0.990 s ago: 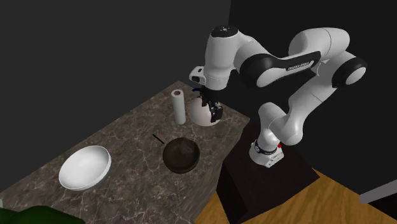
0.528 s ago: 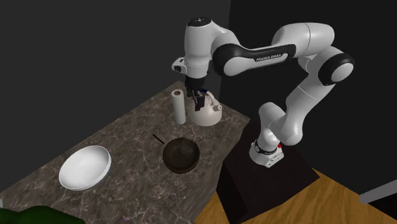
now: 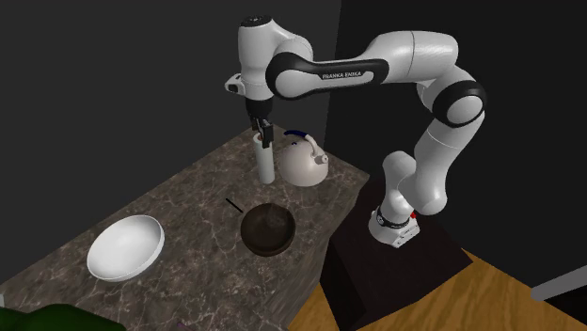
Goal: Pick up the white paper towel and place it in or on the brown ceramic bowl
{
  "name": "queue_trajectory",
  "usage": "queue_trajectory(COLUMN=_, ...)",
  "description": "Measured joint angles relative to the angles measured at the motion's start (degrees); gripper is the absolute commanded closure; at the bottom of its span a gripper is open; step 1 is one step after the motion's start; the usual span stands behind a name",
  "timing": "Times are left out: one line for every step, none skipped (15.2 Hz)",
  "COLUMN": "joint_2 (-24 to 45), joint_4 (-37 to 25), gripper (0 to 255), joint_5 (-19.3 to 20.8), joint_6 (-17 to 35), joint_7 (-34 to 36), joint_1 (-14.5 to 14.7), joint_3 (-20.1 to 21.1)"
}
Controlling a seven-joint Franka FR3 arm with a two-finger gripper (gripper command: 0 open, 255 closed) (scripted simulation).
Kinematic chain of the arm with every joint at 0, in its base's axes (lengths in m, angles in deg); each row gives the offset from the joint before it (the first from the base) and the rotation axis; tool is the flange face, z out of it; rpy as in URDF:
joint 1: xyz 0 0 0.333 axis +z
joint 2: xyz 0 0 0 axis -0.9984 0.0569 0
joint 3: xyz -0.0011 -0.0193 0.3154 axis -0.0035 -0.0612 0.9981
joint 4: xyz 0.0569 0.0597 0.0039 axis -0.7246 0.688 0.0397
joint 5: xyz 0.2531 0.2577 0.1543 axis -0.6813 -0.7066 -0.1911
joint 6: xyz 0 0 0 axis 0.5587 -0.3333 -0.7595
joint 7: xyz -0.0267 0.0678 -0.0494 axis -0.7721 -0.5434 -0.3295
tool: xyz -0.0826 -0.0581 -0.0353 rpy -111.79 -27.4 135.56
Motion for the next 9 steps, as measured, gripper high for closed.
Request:
queue_trajectory(joint_2=1.01, joint_4=-0.65, gripper=0, joint_5=-0.36, joint_6=0.32, joint_7=-0.84, joint_1=-0.13, joint_3=-0.46)
queue_trajectory(joint_2=1.31, joint_4=-0.49, gripper=0, joint_5=-0.46, joint_6=0.78, joint_7=-1.29, joint_1=-0.24, joint_3=-0.70)
queue_trajectory(joint_2=1.37, joint_4=0.01, gripper=0, joint_5=-0.47, joint_6=1.35, joint_7=-1.44, joint_1=-0.29, joint_3=-0.79)
queue_trajectory(joint_2=1.44, joint_4=0.61, gripper=0, joint_5=-0.49, joint_6=2.02, joint_7=-1.58, joint_1=-0.34, joint_3=-0.89)
queue_trajectory(joint_2=1.36, joint_4=1.40, gripper=0, joint_5=-0.45, joint_6=2.73, joint_7=-1.56, joint_1=-0.36, joint_3=-0.90)
queue_trajectory(joint_2=1.49, joint_4=2.09, gripper=0, joint_5=-0.49, joint_6=3.54, joint_7=-1.54, joint_1=-0.35, joint_3=-0.93)
queue_trajectory(joint_2=1.56, joint_4=2.83, gripper=0, joint_5=-0.50, joint_6=4.34, joint_7=-1.66, joint_1=-0.41, joint_3=-1.03)
queue_trajectory(joint_2=1.52, joint_4=3.45, gripper=0, joint_5=-0.47, joint_6=4.93, joint_7=-1.64, joint_1=-0.43, joint_3=-1.05)
queue_trajectory(joint_2=1.56, joint_4=3.71, gripper=0, joint_5=-0.48, joint_6=5.22, joint_7=-1.60, joint_1=-0.42, joint_3=-1.05)
